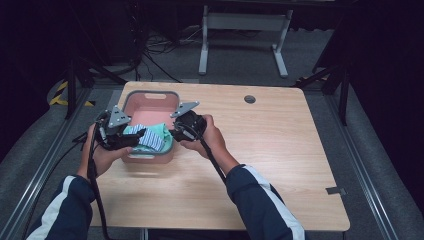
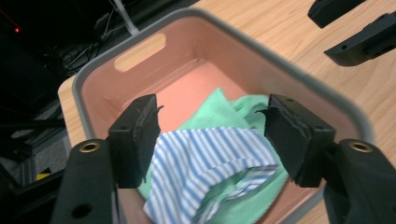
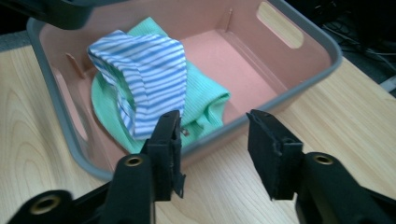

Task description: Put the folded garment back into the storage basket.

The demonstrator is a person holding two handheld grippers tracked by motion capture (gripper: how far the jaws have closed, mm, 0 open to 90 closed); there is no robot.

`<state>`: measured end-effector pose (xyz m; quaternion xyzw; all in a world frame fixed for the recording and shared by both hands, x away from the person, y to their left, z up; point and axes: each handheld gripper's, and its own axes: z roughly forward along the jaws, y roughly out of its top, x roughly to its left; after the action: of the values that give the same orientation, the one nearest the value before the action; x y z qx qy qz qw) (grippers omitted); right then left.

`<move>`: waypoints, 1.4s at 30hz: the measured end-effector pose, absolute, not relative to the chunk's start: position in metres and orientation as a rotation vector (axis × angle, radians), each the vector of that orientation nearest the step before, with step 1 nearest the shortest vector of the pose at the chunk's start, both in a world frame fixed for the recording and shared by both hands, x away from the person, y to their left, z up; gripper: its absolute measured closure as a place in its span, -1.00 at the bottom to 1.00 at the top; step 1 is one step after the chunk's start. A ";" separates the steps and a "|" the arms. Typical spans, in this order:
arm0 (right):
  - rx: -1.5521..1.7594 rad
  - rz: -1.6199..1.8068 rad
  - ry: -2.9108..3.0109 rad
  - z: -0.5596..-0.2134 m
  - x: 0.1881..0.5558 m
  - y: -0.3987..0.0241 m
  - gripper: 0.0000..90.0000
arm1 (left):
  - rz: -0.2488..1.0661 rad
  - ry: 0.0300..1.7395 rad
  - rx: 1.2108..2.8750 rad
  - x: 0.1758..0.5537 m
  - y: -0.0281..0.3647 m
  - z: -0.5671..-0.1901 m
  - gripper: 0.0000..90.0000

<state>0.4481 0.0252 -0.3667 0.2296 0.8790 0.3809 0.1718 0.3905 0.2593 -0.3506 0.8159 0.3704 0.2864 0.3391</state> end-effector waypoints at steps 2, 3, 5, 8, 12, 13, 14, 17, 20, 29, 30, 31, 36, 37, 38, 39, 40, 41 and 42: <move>0.646 1.067 2.493 -0.366 0.447 0.020 0.10 | 0.731 0.953 2.110 0.386 0.255 -0.350 -0.29; 0.646 1.058 2.488 -0.366 0.445 0.018 0.06 | 0.731 0.942 2.109 0.384 0.253 -0.350 -0.31; 0.638 1.029 2.467 -0.365 0.443 0.011 -0.04 | 0.725 0.931 2.111 0.380 0.247 -0.349 -0.38; 0.635 1.008 2.466 -0.365 0.441 0.005 -0.15 | 0.710 0.926 2.102 0.378 0.243 -0.349 -0.39; 0.615 0.976 2.465 -0.363 0.437 -0.007 -0.26 | 0.703 0.891 2.107 0.371 0.235 -0.348 -0.44; 0.613 0.979 2.462 -0.363 0.435 -0.010 -0.29 | 0.717 0.882 2.113 0.369 0.232 -0.348 -0.45; 0.604 0.972 2.465 -0.363 0.433 -0.013 -0.31 | 0.726 0.874 2.121 0.367 0.230 -0.348 -0.48; 0.593 0.940 2.462 -0.365 0.428 -0.025 -0.37 | 0.734 0.847 2.129 0.362 0.222 -0.349 -0.54; 0.615 0.937 2.438 -0.367 0.425 -0.036 -0.36 | 0.733 0.829 2.131 0.359 0.217 -0.350 -0.56; 0.626 0.910 2.400 -0.367 0.418 -0.067 -0.40 | 0.723 0.774 2.159 0.350 0.198 -0.354 -0.59; 0.627 0.918 2.401 -0.367 0.417 -0.070 -0.40 | 0.719 0.768 2.162 0.348 0.196 -0.355 -0.59; 0.632 0.915 2.403 -0.367 0.415 -0.074 -0.40 | 0.714 0.765 2.162 0.348 0.194 -0.356 -0.59; 0.655 0.893 2.409 -0.369 0.412 -0.086 -0.40 | 0.701 0.736 2.195 0.345 0.186 -0.361 -0.59; 0.660 0.888 2.407 -0.369 0.411 -0.088 -0.40 | 0.698 0.732 2.204 0.344 0.184 -0.362 -0.59; 0.665 0.876 2.406 -0.370 0.409 -0.092 -0.41 | 0.691 0.723 2.207 0.344 0.183 -0.364 -0.59; 0.667 0.876 2.405 -0.370 0.408 -0.094 -0.42 | 0.686 0.720 2.204 0.343 0.181 -0.365 -0.59; 0.671 0.876 2.407 -0.371 0.407 -0.097 -0.42 | 0.700 0.703 2.225 0.343 0.180 -0.365 -0.59; 0.672 0.875 2.408 -0.371 0.405 -0.099 -0.42 | 0.694 0.704 2.224 0.342 0.178 -0.367 -0.59; 0.673 0.873 2.409 -0.372 0.404 -0.101 -0.42 | 0.696 0.694 2.233 0.342 0.176 -0.368 -0.59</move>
<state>0.4040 -0.1011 -0.3717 0.2463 0.8819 0.3197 0.2438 0.3416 0.1758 -0.3676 0.8595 0.2671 0.2680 0.3436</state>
